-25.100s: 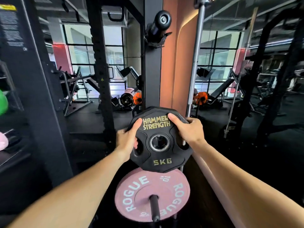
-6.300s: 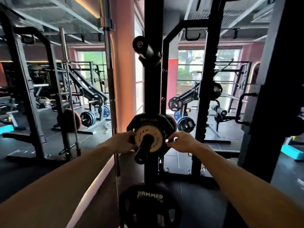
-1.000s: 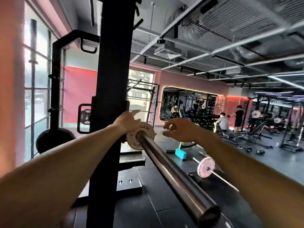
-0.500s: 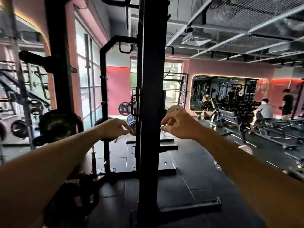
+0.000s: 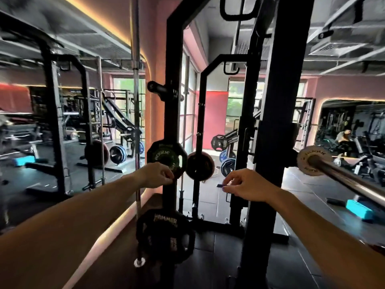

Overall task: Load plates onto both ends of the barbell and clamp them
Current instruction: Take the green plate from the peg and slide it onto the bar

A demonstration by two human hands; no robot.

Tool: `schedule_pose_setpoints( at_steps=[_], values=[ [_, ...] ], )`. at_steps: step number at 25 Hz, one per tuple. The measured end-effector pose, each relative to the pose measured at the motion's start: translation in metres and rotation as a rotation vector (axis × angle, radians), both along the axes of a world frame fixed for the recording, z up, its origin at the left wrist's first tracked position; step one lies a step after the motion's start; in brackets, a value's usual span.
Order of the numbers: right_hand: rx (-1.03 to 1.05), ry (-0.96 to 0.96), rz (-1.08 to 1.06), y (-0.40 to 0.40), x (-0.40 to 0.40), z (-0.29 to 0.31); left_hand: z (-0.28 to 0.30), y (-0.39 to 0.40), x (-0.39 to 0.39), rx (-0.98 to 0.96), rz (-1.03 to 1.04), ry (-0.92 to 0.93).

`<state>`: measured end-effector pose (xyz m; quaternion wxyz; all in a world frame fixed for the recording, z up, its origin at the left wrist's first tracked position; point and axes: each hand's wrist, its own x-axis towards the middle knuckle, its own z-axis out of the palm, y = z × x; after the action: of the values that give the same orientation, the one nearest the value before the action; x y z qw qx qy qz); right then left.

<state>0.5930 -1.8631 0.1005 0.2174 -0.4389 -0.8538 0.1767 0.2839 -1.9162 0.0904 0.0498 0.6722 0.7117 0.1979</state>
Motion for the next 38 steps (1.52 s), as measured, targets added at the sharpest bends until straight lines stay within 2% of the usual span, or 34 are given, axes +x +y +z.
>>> schedule_pose_setpoints(
  at_steps=[4,9,14,17,21,23,26,28,31,35,38],
  values=[
    [-0.013,-0.039,0.066,0.029,-0.089,-0.021,-0.011,0.009,-0.082,0.026,0.114,-0.077],
    [-0.056,-0.011,0.069,0.095,-0.186,-0.048,-0.035,0.081,-0.154,0.121,0.106,-0.216],
    [-0.116,0.069,-0.06,0.196,-0.281,-0.077,-0.062,0.205,-0.231,0.118,0.093,-0.389],
    [-0.155,0.187,-0.136,0.237,-0.317,-0.087,-0.077,0.262,-0.253,0.095,0.053,-0.449],
    [-0.095,0.281,-0.292,0.257,-0.349,-0.086,-0.09,0.292,-0.257,0.065,0.041,-0.619],
    [-0.122,0.305,-0.343,0.257,-0.357,-0.084,-0.09,0.294,-0.256,0.087,0.06,-0.696],
    [-0.297,0.434,-0.334,0.253,-0.359,-0.079,-0.089,0.287,-0.255,0.063,0.072,-0.682],
    [-0.322,0.433,-0.313,0.244,-0.353,-0.081,-0.093,0.272,-0.25,0.07,0.044,-0.678],
    [-0.297,0.436,-0.233,0.207,-0.342,-0.087,-0.094,0.227,-0.242,0.113,-0.034,-0.694],
    [-0.203,0.436,-0.127,0.138,-0.313,-0.095,-0.085,0.15,-0.228,0.186,-0.05,-0.606],
    [-0.151,0.437,-0.078,0.073,-0.261,-0.087,-0.068,0.079,-0.181,0.195,-0.085,-0.579]
  ],
)
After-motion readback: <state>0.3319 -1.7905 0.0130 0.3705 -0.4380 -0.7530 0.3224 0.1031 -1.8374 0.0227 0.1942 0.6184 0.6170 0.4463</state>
